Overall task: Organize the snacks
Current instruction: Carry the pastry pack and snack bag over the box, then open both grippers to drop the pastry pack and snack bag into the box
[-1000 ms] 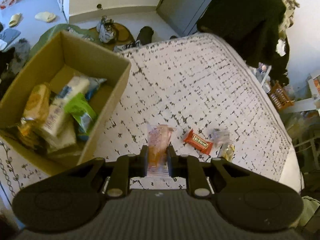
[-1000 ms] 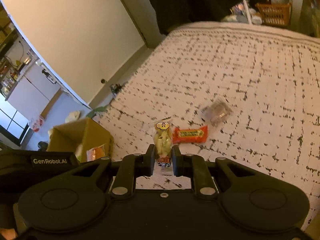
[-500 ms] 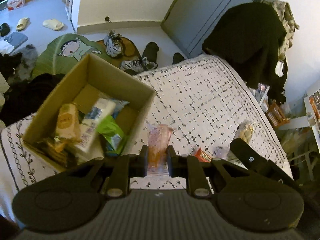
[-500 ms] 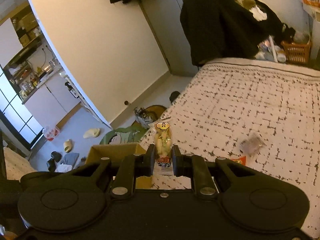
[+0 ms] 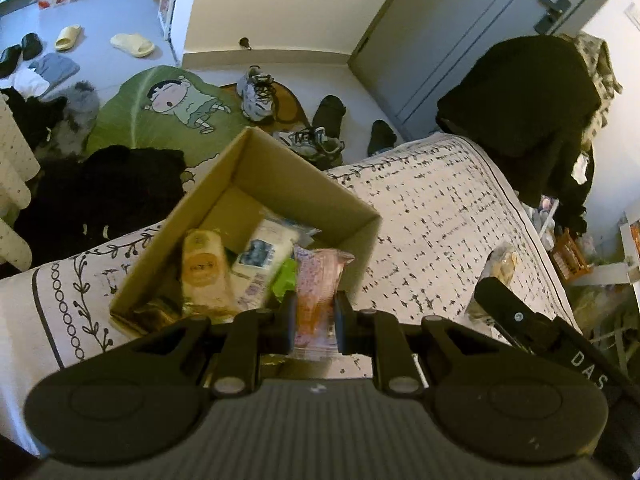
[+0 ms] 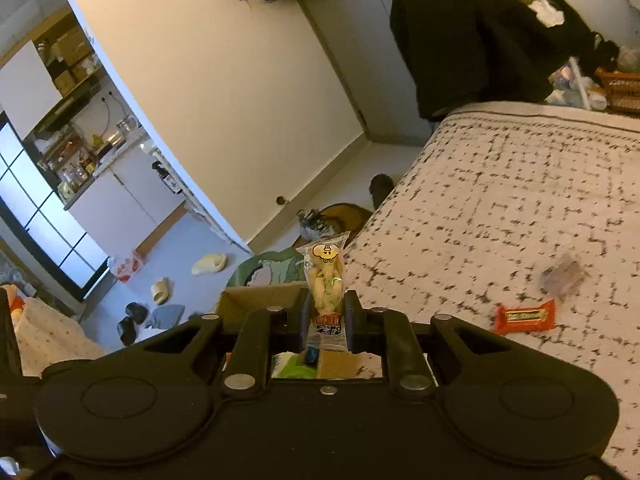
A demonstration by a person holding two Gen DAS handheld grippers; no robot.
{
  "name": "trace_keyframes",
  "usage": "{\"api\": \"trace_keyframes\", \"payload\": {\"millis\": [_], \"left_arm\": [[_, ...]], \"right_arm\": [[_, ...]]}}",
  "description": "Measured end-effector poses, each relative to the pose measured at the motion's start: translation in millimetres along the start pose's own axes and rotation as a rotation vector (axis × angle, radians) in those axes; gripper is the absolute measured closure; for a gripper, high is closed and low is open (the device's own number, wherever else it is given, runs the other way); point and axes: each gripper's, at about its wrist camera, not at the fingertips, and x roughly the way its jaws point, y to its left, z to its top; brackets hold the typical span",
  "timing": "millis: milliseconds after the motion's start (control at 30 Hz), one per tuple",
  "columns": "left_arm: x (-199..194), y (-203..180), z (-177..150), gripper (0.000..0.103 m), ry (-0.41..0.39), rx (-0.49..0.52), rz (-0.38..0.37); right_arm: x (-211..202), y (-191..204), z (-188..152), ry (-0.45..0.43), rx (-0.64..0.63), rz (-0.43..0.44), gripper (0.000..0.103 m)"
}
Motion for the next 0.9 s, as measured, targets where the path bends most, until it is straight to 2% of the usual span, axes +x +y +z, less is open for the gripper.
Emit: {"api": "trace_keyframes", "payload": {"millis": [300, 633, 900], "left_arm": [[11.9, 14.4, 8.3, 0.086, -0.014, -0.017, -0.038], [29.6, 29.5, 21.6, 0.085, -0.022, -0.052, -0.006], [22.3, 34.8, 26.4, 0.078, -0.025, -0.056, -0.007]], "right_arm": [[25.6, 14.2, -10.3, 0.051, -0.019, 0.025, 0.086], [48.1, 27.2, -15.6, 0.086, -0.051, 0.056, 0.086], [58.4, 34.5, -18.6, 0.082, -0.061, 0.074, 0.086]]}}
